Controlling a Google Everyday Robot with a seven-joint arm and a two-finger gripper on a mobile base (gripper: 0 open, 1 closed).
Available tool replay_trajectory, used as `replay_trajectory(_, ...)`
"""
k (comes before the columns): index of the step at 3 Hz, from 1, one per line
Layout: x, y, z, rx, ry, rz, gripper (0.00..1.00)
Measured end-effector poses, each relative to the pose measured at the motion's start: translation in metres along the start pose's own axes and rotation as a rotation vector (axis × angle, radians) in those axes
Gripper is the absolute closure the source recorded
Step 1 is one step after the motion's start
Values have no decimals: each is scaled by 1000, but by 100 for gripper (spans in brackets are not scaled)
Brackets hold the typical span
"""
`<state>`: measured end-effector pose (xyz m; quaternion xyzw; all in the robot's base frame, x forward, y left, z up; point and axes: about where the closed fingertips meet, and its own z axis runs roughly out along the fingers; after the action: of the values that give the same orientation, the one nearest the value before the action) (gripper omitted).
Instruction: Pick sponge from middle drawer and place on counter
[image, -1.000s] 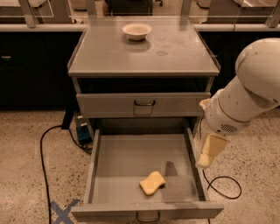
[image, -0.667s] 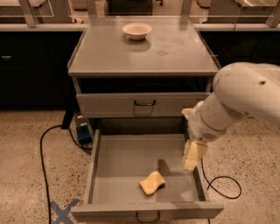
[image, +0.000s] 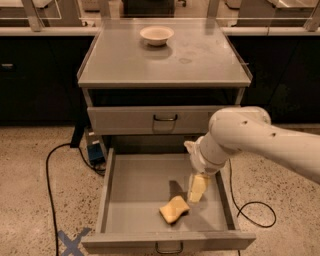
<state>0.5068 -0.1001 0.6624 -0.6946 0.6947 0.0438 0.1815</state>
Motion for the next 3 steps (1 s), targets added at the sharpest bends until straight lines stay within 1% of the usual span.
replay_trajectory(1,-11,-13,67,-55,-10,-2,0)
replay_trajectory(2,-11,-13,67,-56,-10,-1,0)
replay_trajectory(3,-1,-3,94,-69,-40,26,0)
